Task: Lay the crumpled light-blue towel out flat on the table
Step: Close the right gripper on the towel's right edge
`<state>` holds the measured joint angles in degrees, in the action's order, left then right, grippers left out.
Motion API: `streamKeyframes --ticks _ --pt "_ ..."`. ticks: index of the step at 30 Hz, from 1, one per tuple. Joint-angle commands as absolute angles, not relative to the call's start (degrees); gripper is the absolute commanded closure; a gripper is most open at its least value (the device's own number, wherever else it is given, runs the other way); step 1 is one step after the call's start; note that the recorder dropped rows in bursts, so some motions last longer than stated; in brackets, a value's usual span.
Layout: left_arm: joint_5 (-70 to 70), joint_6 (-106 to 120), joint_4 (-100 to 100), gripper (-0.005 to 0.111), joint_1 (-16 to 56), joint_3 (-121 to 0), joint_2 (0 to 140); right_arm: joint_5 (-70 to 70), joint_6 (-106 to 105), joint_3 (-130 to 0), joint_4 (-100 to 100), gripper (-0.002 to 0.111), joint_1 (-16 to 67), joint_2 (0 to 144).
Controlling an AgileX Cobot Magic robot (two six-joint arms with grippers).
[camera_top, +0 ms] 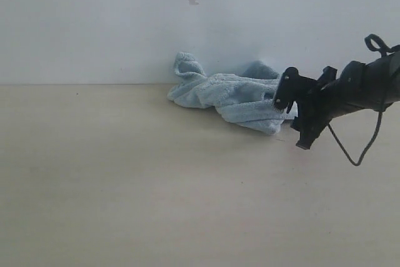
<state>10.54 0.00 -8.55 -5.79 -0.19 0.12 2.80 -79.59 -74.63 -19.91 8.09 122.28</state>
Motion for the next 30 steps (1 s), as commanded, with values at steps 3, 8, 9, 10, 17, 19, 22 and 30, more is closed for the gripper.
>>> streamKeyframes --ticks 3,8,9,10,17,19,22,30 --pt "10.3 0.5 -8.6 0.103 -5.4 0.0 0.0 -1.2 -80.3 -74.9 -19.6 0.046 8.7 125.3" --pt "10.3 0.5 -8.6 0.103 -5.4 0.0 0.0 -7.9 -80.6 -75.2 -19.9 0.047 8.7 126.5" --pt "10.3 0.5 -8.6 0.103 -5.4 0.0 0.0 -8.2 -80.5 -75.5 -20.0 0.048 8.7 126.5" --pt "10.3 0.5 -8.6 0.103 -5.4 0.0 0.0 -8.2 -80.5 -76.0 -20.2 0.051 8.7 126.5" --pt "10.3 0.5 -8.6 0.103 -5.4 0.0 0.0 -7.0 -80.5 -76.7 -20.2 0.084 9.2 126.5" --pt "10.3 0.5 -8.6 0.103 -5.4 0.0 0.0 -6.8 -79.8 -76.7 -20.2 0.095 9.9 126.5" --pt "10.3 0.5 -8.6 0.103 -5.4 0.0 0.0 -6.0 -79.4 -76.7 -20.4 0.108 11.1 126.5" --pt "10.3 0.5 -8.6 0.103 -5.4 0.0 0.0 -4.6 -77.6 -76.7 -35.0 0.108 11.9 120.1"
